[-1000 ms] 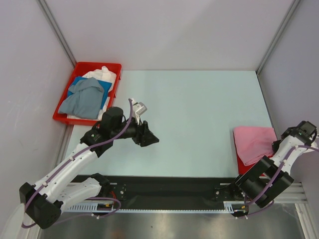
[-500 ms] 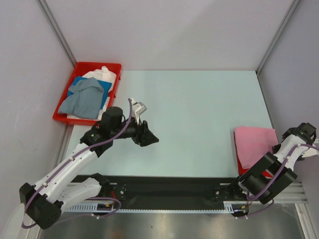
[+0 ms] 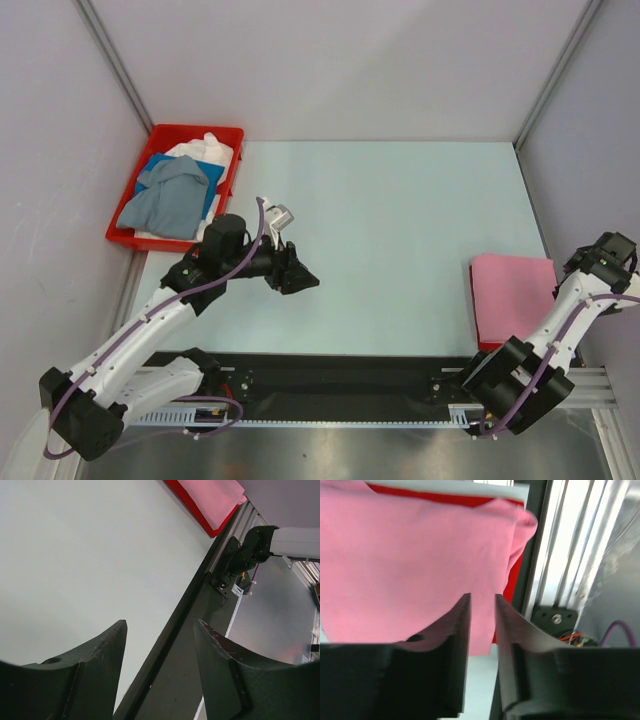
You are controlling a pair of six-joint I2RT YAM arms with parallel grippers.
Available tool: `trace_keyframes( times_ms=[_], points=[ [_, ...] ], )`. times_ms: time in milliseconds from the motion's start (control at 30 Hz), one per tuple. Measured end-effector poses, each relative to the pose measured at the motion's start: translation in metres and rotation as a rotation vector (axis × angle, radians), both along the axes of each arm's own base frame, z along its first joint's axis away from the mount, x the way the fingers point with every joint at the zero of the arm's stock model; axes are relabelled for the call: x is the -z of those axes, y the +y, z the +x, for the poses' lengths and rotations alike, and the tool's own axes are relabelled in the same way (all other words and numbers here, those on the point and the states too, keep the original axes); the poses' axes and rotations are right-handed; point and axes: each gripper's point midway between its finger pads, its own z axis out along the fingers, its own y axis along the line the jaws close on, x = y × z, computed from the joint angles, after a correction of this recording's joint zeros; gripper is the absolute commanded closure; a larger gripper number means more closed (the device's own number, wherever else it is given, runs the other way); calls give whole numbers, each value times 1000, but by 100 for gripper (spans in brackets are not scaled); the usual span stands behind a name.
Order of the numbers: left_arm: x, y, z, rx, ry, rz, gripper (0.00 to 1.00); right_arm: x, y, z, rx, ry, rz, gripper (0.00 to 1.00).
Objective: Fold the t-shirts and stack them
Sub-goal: Neatly place the folded tshirt to the corner
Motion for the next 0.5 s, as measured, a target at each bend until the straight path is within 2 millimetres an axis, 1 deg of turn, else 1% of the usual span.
trace_keyframes(
  times_ms=[33,133,200,300,367,500],
  points=[
    [0,0,0,2,1,-1,38,6,4,2,-12,3,19,77],
    [0,-1,-2,6,9,-8,39,26,14,-1,-4,24,77,87],
    [1,-1,-3,6,17,-12,39,33,17,-2,5,31,99,96],
    [6,-1,-4,-2,37,-14,39,43,18,2,21,20,121,99],
    [8,0,-4,-8,50,-16,39,55,21,5,29,22,139,100],
    [8,0,-2,-16,54,-18,39,79,32,-4,63,81,193,100]
  ],
)
